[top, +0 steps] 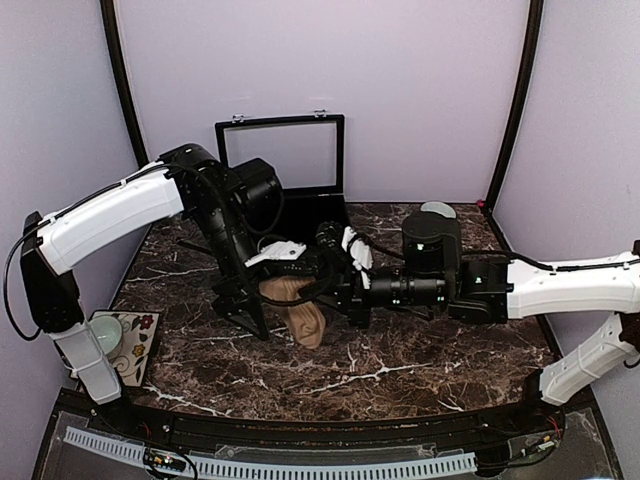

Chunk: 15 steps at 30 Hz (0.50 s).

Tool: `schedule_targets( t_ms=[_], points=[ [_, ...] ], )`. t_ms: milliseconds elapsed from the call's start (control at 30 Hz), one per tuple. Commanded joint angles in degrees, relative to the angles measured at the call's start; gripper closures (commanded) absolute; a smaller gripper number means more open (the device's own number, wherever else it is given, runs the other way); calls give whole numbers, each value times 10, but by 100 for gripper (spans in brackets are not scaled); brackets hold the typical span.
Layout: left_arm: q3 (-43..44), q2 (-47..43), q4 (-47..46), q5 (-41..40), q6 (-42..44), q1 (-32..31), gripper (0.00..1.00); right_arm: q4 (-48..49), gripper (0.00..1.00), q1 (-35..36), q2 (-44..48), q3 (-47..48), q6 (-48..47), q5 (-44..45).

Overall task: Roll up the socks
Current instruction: Roll the sock.

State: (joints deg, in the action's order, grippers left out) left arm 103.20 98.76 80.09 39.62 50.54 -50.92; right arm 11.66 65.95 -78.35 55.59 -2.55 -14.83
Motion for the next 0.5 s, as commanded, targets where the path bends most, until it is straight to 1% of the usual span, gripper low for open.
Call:
schedule_targets(
  t_ms=[0, 67, 167, 333, 400, 467],
  points=[
    [10, -39, -43, -44, -37, 4, 2, 17, 100, 0, 34, -26, -7, 87],
    [12, -42, -71, -68, -62, 8, 1, 22, 100, 3, 34, -30, -15, 114],
    [13, -47, -121, -101, -99, 11, 1, 33, 100, 15, 24, -21, -22, 134],
    [14, -55, -155, -104, -109, 13, 3, 37, 100, 37, -5, 9, -30, 162],
    [9, -54, -154, -103, -107, 13, 8, 47, 100, 43, -15, 15, -27, 170],
    [-1, -53, -153, -105, -103, 13, 18, 61, 100, 47, -23, 18, -19, 174]
  ],
)
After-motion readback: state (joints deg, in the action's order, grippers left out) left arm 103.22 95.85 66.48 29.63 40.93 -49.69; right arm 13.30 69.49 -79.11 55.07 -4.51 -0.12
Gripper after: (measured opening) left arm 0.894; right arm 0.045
